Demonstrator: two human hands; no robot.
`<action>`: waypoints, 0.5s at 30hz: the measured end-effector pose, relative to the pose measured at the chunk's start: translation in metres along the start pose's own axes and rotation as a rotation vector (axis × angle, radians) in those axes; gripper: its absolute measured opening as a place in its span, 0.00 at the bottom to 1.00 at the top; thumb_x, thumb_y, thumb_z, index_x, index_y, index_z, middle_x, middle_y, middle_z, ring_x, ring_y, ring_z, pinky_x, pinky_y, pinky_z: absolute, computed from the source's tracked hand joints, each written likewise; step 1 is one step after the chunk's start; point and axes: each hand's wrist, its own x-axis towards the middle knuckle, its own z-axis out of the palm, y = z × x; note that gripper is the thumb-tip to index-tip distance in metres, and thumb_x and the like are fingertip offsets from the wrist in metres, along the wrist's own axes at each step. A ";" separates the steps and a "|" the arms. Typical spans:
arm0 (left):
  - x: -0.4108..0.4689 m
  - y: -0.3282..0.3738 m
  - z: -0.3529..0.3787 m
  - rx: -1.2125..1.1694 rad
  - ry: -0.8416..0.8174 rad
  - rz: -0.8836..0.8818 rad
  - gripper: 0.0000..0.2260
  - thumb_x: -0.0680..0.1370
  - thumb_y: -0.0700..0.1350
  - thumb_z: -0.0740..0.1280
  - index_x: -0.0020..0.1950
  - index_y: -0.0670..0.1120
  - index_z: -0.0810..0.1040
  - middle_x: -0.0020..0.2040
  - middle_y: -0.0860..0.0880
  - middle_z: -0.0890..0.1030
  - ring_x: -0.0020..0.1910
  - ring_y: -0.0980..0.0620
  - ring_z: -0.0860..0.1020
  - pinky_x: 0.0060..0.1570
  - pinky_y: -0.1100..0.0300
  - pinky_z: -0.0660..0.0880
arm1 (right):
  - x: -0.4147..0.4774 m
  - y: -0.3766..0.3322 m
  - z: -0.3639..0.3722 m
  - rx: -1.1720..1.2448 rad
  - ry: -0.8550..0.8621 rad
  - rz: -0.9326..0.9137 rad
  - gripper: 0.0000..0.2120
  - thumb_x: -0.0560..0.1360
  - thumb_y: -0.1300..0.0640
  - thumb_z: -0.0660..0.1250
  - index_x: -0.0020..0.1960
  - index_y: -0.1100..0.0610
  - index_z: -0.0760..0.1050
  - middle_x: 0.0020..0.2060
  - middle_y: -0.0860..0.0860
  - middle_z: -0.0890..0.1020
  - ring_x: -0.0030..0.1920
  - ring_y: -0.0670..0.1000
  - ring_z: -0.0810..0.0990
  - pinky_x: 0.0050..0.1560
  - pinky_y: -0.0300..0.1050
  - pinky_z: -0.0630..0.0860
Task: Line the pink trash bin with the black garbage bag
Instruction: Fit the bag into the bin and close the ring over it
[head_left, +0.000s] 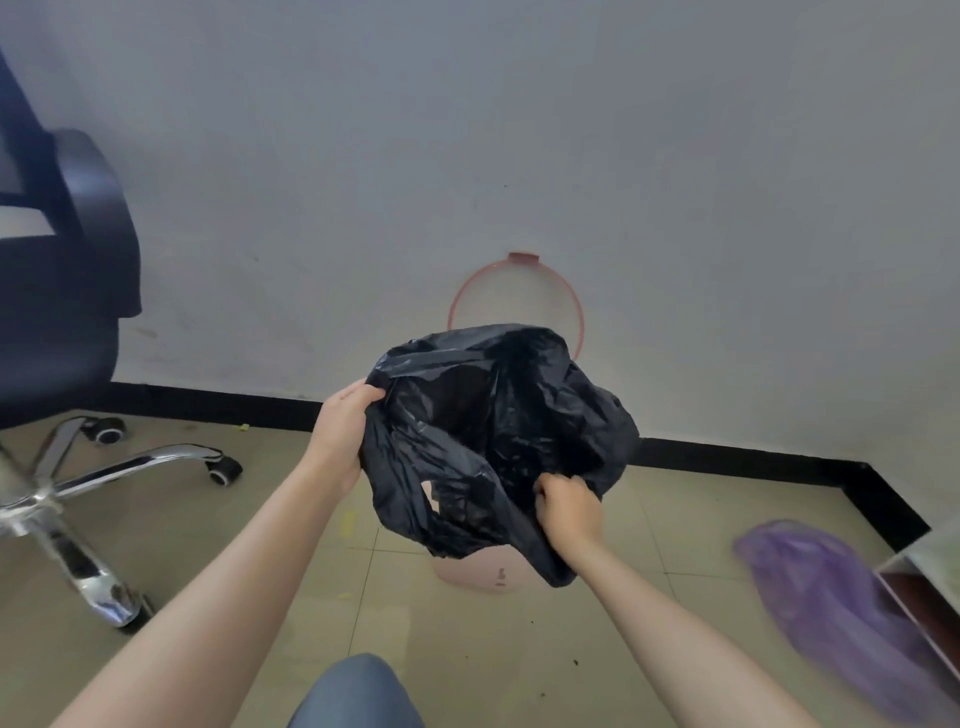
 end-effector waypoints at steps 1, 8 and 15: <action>0.001 -0.003 0.003 0.014 0.017 -0.001 0.14 0.76 0.40 0.57 0.41 0.49 0.81 0.41 0.48 0.83 0.42 0.48 0.79 0.40 0.56 0.74 | -0.001 0.002 -0.005 0.091 0.044 -0.047 0.12 0.76 0.63 0.56 0.54 0.57 0.76 0.53 0.53 0.83 0.53 0.56 0.76 0.49 0.49 0.73; 0.015 -0.026 0.022 0.059 0.027 0.004 0.20 0.76 0.37 0.52 0.42 0.55 0.80 0.48 0.50 0.82 0.48 0.50 0.79 0.43 0.56 0.75 | 0.006 0.018 -0.065 1.353 0.231 0.247 0.18 0.74 0.70 0.59 0.52 0.49 0.75 0.45 0.49 0.82 0.48 0.50 0.81 0.47 0.39 0.77; 0.022 -0.042 0.031 0.087 0.104 0.067 0.20 0.74 0.34 0.51 0.51 0.47 0.80 0.46 0.48 0.81 0.44 0.51 0.77 0.40 0.60 0.73 | 0.002 0.067 -0.055 1.847 0.150 0.571 0.14 0.70 0.71 0.50 0.33 0.59 0.69 0.28 0.54 0.77 0.35 0.53 0.72 0.38 0.46 0.70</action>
